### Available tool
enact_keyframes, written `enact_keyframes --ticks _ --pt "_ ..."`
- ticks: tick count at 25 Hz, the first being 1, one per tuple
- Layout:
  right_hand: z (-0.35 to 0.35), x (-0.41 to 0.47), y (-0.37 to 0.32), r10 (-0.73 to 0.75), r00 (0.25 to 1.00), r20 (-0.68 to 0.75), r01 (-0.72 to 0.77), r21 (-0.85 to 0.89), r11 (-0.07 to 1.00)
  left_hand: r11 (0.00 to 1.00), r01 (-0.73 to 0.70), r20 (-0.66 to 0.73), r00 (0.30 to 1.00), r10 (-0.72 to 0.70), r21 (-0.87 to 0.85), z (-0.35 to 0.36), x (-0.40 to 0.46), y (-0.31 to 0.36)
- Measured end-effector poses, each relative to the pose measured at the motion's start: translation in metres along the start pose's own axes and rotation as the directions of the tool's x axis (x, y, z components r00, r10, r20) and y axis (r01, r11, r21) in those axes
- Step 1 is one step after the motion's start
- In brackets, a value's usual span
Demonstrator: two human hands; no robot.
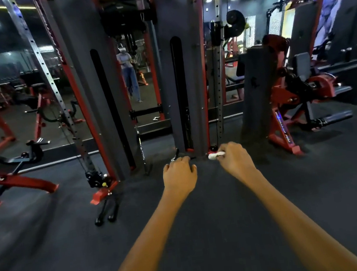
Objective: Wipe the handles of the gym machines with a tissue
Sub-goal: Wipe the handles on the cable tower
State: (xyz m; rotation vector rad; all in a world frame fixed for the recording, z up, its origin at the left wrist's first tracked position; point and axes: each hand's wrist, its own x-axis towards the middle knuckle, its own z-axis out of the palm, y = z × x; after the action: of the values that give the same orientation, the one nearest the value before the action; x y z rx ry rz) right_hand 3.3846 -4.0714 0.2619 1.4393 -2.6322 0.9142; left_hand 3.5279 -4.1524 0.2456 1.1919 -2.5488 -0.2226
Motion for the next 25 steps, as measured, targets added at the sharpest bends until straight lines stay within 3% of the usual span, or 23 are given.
enact_keyframes --ticks 5,16,25 --pt "0.028 0.196 0.021 0.034 0.999 -0.039 -0.032 0.043 0.999 1.000 -0.022 -0.037 0.999 0.021 -0.009 0.022 0.193 -0.003" --pt "0.114 0.597 0.064 0.033 0.998 -0.050 -0.035 -0.037 0.999 0.993 -0.113 -0.090 0.990 0.109 -0.040 0.095 0.605 -0.033" --pt "0.142 0.892 0.105 0.088 0.972 -0.220 -0.111 -0.094 0.989 0.970 -0.236 -0.136 0.965 0.226 -0.063 0.123 0.918 -0.026"
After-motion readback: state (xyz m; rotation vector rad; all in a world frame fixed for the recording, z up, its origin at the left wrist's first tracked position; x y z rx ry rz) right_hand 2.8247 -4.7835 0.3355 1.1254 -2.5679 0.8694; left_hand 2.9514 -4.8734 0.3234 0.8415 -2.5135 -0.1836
